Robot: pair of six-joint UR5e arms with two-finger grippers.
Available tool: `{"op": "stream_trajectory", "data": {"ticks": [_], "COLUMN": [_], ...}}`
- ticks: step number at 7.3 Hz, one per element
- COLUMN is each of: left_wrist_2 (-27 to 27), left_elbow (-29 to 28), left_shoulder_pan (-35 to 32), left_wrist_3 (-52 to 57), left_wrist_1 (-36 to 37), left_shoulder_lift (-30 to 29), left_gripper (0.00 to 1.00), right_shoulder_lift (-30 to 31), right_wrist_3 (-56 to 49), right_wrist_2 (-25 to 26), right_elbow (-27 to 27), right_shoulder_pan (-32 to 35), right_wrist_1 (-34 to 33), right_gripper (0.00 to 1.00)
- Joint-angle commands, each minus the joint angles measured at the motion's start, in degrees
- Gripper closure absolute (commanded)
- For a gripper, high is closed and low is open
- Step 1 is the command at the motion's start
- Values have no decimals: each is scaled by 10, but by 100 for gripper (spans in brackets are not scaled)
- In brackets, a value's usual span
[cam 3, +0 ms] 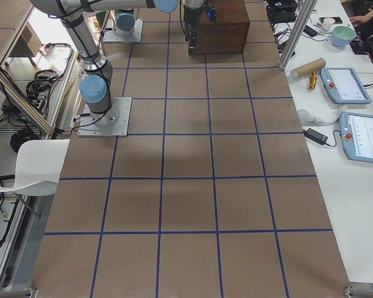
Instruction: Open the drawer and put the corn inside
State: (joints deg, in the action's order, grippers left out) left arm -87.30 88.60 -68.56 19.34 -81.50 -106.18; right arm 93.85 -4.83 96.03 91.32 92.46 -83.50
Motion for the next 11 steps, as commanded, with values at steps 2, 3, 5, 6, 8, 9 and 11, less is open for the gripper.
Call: {"op": "stream_trajectory", "data": {"ticks": [2,3,5,6,8,9,11], "left_wrist_2": [-2,-2,2,-2,-3,-12,-18], "left_elbow": [-6,-11,-68,-86,-77,-69,-49], "left_shoulder_pan": [-2,-3,-49,-89,-175,-216,-228], "left_wrist_3": [-7,-9,-66,-100,-177,-218,-217], "left_wrist_1": [-26,-57,-164,-177,-173,-168,-130], "left_shoulder_lift": [36,59,97,103,109,110,119], "left_gripper": [0,0,0,0,0,0,0], "right_shoulder_lift": [-1,-1,0,-1,0,0,-1], "right_wrist_3": [0,0,0,0,0,0,0], "right_wrist_2": [0,0,0,0,0,0,0], "right_elbow": [0,0,0,0,0,0,0], "right_shoulder_pan": [0,0,0,0,0,0,0], "right_wrist_1": [0,0,0,0,0,0,0], "right_gripper": [0,0,0,0,0,0,0]}}
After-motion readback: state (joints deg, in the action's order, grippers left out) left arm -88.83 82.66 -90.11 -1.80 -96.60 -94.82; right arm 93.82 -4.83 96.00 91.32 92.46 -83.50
